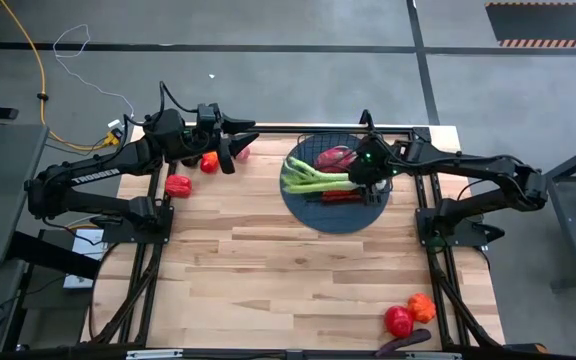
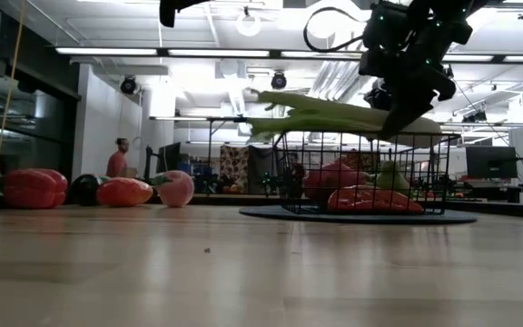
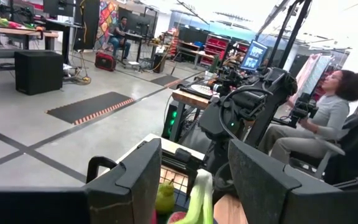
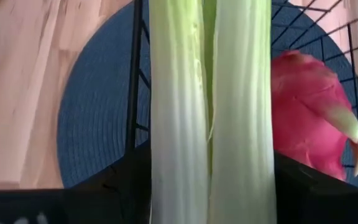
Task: Build produce basket
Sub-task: Put the celery into the black wire basket
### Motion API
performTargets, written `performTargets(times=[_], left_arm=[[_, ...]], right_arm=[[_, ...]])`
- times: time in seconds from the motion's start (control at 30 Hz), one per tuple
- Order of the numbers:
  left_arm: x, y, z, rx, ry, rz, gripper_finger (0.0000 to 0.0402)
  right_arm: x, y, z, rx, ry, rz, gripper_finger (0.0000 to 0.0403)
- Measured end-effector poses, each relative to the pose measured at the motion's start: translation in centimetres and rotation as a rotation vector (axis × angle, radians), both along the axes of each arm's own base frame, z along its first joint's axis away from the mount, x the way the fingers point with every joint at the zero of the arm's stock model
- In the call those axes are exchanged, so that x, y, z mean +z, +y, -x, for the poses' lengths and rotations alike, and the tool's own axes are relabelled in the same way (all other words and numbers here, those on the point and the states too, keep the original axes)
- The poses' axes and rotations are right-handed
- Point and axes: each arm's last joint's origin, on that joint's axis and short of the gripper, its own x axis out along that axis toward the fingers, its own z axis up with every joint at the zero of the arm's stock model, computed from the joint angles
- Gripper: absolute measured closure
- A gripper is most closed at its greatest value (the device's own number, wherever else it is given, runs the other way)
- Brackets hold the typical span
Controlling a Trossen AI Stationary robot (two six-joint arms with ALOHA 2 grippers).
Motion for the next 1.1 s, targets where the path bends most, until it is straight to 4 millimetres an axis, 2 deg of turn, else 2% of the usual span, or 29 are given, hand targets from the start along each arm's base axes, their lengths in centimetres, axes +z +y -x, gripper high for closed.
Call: performTargets(times=[0.27,0.6,1.1], left_arm=[[0.00,-0.01,0.00,0.000,0.000,0.000,0.0225],[0.00,-0.01,0.00,-0.001,0.000,0.000,0.0225],[-0.22,-0.01,0.00,-0.001,0.020,0.011,0.0225]], right_arm=[[-0.72,-0.20,-0.38,0.013,0.036,0.002,0.0179],[-0.63,-0.46,-0.43,-0.136,0.032,0.011,0.0179],[-0.63,-0.48,-0.41,-0.108,0.040,0.040,0.0179]])
